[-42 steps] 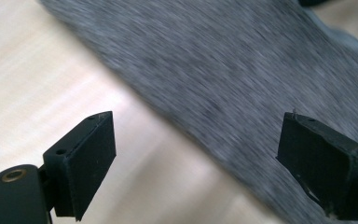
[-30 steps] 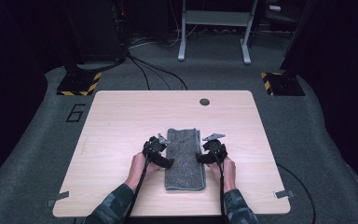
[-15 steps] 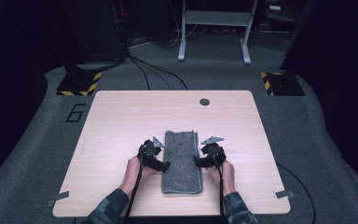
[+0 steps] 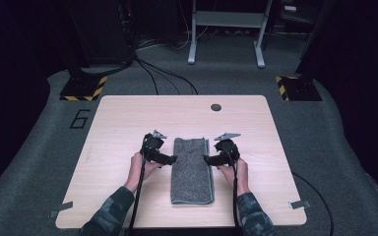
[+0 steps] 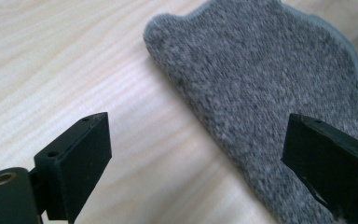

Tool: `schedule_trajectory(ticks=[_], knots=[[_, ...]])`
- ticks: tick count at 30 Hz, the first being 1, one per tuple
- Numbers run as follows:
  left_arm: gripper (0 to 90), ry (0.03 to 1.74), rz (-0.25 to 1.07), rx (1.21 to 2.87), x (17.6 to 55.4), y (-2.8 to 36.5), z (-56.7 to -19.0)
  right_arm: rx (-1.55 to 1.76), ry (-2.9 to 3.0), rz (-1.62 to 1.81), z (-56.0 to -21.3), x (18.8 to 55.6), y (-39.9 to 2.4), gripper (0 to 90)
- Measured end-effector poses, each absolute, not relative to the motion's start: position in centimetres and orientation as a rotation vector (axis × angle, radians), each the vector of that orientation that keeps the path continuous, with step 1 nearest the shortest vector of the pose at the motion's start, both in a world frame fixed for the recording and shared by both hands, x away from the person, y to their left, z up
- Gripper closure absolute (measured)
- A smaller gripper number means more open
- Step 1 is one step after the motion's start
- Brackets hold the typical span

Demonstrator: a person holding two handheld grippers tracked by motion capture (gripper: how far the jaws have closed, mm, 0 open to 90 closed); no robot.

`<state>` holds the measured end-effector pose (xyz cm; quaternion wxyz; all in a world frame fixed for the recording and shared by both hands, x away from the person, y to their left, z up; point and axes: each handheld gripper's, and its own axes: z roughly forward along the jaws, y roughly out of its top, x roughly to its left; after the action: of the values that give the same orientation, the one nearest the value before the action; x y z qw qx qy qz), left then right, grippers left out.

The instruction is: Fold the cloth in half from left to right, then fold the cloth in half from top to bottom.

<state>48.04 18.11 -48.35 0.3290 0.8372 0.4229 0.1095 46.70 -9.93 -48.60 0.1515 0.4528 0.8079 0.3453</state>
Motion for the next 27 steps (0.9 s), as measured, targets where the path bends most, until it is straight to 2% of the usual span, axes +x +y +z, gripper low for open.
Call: schedule_trajectory(ticks=[16, 22, 27], knots=[[8.7, 1.203, 0.26, 2.149, 52.5, 17.3, -49.1, 1.354, 2.359, 0.997, -48.5, 50.7, -9.3, 16.1], [10.6, 1.255, 0.242, 2.103, 53.7, 17.1, -50.2, 1.369, 2.353, 0.968, -48.9, 52.1, -8.7, 24.5], [15.0, 1.242, 0.252, 2.139, 54.4, 16.8, -50.8, 1.412, 2.356, 0.893, -49.8, 53.7, -8.0, 36.3]])
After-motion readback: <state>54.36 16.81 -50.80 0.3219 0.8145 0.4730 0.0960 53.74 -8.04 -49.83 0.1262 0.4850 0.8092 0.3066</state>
